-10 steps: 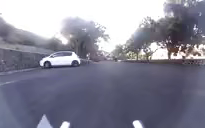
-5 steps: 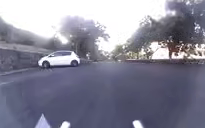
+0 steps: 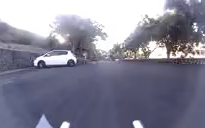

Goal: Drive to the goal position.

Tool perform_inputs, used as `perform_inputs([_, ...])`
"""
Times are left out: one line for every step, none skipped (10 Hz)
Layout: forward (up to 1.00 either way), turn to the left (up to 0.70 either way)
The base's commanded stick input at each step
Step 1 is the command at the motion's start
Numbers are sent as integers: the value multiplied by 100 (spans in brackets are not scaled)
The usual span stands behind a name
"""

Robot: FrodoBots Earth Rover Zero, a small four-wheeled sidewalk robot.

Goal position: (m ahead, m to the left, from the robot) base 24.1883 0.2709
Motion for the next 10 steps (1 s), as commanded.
perform_inputs([50, -46])
perform_inputs([50, -5])
perform_inputs([50, 0])
perform_inputs([50, 0])
perform_inputs([50, -26])
perform_inputs([50, -47])
perform_inputs([50, -18])
perform_inputs([50, 0])
perform_inputs([50, 0])
perform_inputs([50, 0])
